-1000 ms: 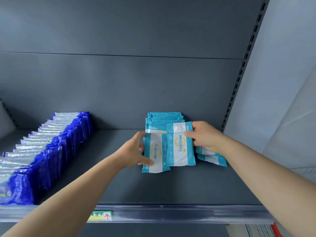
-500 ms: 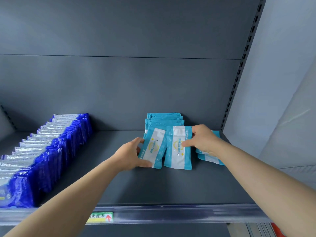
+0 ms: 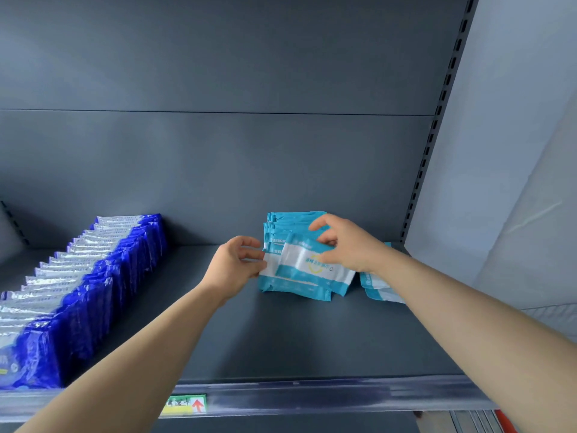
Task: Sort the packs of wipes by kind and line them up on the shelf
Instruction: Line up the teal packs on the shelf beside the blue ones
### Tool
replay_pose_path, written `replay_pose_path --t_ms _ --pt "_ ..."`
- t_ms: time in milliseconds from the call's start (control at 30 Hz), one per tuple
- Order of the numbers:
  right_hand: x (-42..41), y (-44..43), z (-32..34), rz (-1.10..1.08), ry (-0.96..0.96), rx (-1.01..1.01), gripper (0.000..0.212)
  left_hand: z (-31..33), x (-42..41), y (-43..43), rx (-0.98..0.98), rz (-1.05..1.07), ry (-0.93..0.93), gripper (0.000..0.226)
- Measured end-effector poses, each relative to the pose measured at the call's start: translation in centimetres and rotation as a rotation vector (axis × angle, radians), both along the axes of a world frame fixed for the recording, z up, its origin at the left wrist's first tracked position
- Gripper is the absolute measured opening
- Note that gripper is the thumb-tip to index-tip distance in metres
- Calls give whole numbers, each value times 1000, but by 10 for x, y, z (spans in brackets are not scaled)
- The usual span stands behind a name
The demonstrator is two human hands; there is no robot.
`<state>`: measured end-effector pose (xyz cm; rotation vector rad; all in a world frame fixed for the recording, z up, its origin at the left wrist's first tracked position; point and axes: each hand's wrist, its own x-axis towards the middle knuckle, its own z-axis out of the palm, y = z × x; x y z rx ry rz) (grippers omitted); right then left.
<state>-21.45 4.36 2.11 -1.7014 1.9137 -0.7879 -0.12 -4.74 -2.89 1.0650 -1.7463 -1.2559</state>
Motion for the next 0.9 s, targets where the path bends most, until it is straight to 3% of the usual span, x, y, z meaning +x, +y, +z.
replay_pose_path --t_ms 133,233,333,500,633,733,867,900 --pt "18 -9 -11 43 46 -81 45 -3 -3 2 136 -69 134 17" --pt "23 -11 -17 28 117 -136 47 -3 -1 5 137 -146 64 49" --pt "20 -8 -23 13 146 -147 45 -8 -2 9 31 -116 -153 71" --pt "-14 9 -18 -181 217 -179 42 -20 -6 7 -82 2 -287 33" --pt "-64 29 -25 -487 394 171 56 -17 -11 8 -130 77 -300 28" --pt "-75 38 -34 -534 214 283 51 -15 -12 10 -185 37 -282 43" --pt "-74 37 -41 -576 -3 254 58 -17 -12 11 -305 -75 -448 16" --pt "-75 36 -43 -580 -45 246 56 -17 -13 12 -303 -87 -466 18"
